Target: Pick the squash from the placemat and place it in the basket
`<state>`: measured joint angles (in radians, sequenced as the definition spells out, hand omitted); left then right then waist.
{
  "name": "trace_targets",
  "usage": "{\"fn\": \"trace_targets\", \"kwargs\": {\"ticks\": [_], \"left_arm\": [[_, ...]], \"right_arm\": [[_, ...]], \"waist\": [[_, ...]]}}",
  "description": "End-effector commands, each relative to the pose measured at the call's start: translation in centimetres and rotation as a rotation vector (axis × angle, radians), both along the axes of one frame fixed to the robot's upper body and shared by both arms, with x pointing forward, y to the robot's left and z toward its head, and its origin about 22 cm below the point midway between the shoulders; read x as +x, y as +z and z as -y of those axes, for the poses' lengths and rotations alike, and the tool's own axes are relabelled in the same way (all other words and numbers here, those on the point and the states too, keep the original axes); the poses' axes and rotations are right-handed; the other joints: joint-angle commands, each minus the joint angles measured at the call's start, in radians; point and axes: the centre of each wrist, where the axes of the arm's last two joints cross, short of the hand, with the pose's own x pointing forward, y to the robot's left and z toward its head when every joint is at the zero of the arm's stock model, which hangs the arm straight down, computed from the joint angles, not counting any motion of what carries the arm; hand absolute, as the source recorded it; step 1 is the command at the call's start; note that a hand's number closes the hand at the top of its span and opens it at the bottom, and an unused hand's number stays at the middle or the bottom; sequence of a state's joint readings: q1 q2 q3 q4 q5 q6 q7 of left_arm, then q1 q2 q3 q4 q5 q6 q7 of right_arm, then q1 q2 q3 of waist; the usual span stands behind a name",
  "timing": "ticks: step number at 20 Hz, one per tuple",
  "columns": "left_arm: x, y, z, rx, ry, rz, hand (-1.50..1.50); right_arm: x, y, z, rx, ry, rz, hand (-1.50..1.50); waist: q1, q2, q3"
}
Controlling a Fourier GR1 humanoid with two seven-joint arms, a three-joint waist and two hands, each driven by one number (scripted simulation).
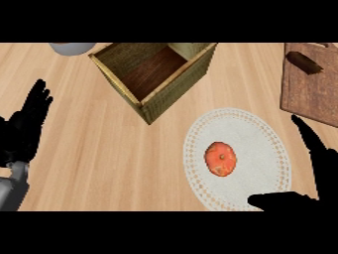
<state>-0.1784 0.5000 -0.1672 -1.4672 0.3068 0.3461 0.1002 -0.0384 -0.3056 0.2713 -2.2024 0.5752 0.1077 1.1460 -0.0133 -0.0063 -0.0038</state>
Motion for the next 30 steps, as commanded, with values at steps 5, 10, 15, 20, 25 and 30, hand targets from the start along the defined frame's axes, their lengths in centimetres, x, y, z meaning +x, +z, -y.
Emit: {"fn": "trace_targets", "kwargs": {"ticks": [5,10,15,20,25,30], "left_arm": [[0.1,-1.0,0.0,-0.007,-0.021,0.007,0.0],[1.1,-0.7,0.4,-0.005,-0.022,-0.001,0.0],[0.8,-0.6,2.2,0.01,0.0,0.015,0.0],[0.1,0.2,-1.4,-0.015,0.004,0.004,0.0],[1.4,-1.1,-0.2,0.005,-0.015,-0.001,0.0],[2.2,-0.6,-1.0,-0.006,-0.004,0.001,0.0]], "right_arm": [[-2.1,2.3,-1.0,0.031,-0.096,-0.014,-1.5],[0.0,-3.6,-2.0,0.06,-0.091,0.002,-1.5],[1.6,-4.8,-2.4,0.068,-0.073,0.016,-1.5],[-0.7,-7.9,-4.7,0.01,-0.075,0.062,-1.5],[0.6,-6.7,-4.0,-0.001,-0.089,0.096,-1.5],[-0.5,-9.9,-6.0,0.023,-0.085,0.124,-1.5]], "waist": [[0.007,0.005,0.003],[0.01,0.007,0.004],[0.013,0.007,0.004],[0.012,0.005,0.004],[0.01,0.006,0.004],[0.009,0.007,0.004]]}}
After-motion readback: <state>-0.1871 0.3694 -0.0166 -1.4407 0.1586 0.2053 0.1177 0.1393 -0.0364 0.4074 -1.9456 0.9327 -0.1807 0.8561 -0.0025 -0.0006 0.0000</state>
